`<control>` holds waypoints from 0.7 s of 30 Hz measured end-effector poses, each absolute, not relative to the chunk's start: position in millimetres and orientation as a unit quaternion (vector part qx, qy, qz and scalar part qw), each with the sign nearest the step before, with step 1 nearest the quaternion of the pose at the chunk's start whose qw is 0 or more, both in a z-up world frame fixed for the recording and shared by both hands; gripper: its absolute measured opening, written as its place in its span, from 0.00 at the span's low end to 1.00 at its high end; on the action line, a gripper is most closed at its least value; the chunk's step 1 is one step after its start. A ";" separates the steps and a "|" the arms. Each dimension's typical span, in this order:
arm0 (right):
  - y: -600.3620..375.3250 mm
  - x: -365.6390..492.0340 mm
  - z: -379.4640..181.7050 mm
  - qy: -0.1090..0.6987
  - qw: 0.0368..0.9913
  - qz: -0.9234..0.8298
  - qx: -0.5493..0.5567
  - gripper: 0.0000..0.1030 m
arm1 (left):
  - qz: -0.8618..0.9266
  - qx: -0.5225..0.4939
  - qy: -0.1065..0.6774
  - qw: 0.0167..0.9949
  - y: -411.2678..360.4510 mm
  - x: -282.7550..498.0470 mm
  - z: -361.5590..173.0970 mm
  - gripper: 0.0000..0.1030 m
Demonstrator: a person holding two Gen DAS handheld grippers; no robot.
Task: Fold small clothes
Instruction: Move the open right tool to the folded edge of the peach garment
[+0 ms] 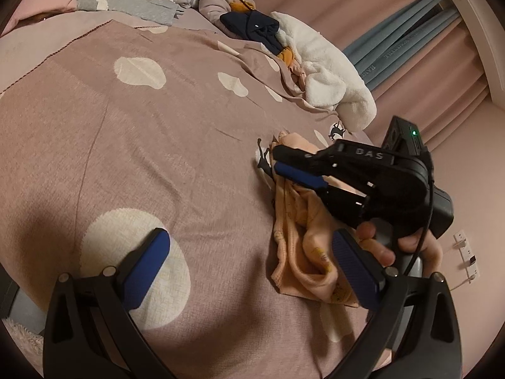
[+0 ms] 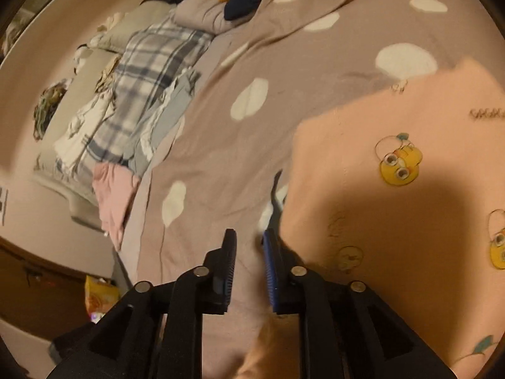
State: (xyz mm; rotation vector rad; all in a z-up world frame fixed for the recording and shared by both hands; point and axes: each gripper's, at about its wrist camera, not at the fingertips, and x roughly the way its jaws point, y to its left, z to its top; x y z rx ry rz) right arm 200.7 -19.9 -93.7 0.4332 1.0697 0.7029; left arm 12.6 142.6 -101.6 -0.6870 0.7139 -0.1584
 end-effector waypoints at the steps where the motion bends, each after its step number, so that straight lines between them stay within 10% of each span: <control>1: -17.7 197.5 -89.6 0.489 0.787 0.326 0.187 0.17 | -0.076 -0.328 0.342 0.877 142.1 13.3 -101.2 0.99; 4: -24.0 188.5 -75.2 0.484 0.778 0.351 0.195 0.25 | -0.080 -0.327 0.343 0.877 142.8 13.7 -100.8 0.99; 9: -59.1 152.7 -39.3 0.435 0.818 0.338 0.165 0.79 | -0.077 -0.322 0.344 0.879 140.0 15.9 -100.5 1.00; 21: -167.2 99.9 -45.0 0.326 0.878 0.280 0.208 0.95 | -0.112 -0.280 0.346 0.888 109.3 30.7 -100.9 1.00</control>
